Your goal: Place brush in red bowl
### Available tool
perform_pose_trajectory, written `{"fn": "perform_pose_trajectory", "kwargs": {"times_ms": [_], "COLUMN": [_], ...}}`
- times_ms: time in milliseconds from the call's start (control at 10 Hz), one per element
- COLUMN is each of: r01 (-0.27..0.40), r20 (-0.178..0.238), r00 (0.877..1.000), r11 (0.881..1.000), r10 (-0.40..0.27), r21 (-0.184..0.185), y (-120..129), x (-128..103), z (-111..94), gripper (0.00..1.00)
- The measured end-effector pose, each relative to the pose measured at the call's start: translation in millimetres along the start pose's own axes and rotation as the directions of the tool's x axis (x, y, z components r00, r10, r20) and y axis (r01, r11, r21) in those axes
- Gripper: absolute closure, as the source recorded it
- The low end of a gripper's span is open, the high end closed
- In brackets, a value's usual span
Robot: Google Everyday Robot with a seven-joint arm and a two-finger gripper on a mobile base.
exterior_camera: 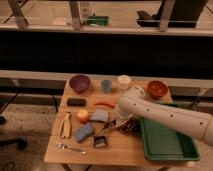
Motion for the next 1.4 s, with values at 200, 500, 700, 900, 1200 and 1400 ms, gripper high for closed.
{"fn": "perform_pose_trajectory", "kwargs": {"times_ms": [200, 500, 700, 900, 1200, 1400], "r01": [0.002, 0.010, 0.021, 0.037, 0.055, 0.079], "r20": [-0.013, -0.049, -0.075, -0.112, -0.174, -0.218], "r00": [1.000, 0.999, 0.997, 0.994, 0.985, 0.976], "r11": [0.999, 0.993, 0.987, 0.979, 0.964, 0.952], "r10": [-0.001, -0.005, -0.009, -0.015, -0.010, -0.014], "r21": [0.032, 0.119, 0.161, 0.200, 0.260, 0.296], "y": [0, 1, 4, 4, 6, 7], "x": [-1, -7, -11, -18, -27, -36], "z": [-12, -52, -68, -84, -115, -133], "gripper": [1.00, 1.00, 1.00, 1.00, 1.00, 1.00]}}
